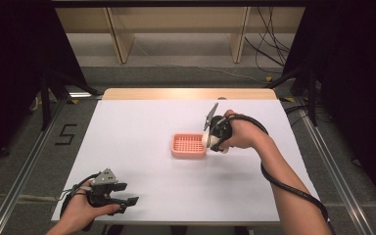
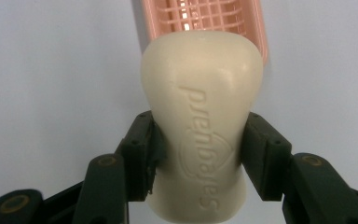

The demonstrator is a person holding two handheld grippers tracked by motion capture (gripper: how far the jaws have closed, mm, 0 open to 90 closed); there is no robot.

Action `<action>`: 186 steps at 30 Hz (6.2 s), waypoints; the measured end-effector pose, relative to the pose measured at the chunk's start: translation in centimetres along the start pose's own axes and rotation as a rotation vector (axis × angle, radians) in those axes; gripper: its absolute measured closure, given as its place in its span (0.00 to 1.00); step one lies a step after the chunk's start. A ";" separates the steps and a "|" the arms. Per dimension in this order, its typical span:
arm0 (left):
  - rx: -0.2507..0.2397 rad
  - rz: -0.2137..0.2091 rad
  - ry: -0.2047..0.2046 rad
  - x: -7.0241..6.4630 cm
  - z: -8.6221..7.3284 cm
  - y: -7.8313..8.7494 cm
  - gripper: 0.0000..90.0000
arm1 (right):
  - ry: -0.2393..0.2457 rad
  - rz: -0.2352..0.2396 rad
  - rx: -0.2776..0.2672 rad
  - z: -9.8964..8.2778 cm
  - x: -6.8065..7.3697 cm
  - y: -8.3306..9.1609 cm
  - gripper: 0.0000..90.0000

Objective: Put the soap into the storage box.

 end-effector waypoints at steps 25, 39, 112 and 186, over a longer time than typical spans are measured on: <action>-0.019 -0.004 0.024 -0.2 0.1 -0.1 0.33 | 0.003 0.021 -0.174 2.3 0.0 0.2 0.56; -0.012 -0.003 0.010 -0.1 0.1 0.0 0.33 | -0.008 0.019 -0.208 3.2 0.0 -0.3 0.56; -0.016 0.013 0.005 0.0 0.2 0.1 0.33 | -0.007 0.028 -0.168 6.6 -0.1 -2.9 0.56; -0.029 -0.006 0.006 -0.1 0.3 0.3 0.33 | 0.010 0.054 -0.130 6.6 -0.8 -6.0 0.55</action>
Point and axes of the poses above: each handheld gripper's, and its own axes: y roughly backward along the jaws, z roughly out of its top, x roughly to its left, the point moved 7 cm from there along -y, roughly forward along the jaws, and after that the axes turned 6 degrees about z, right-handed, at the moved point
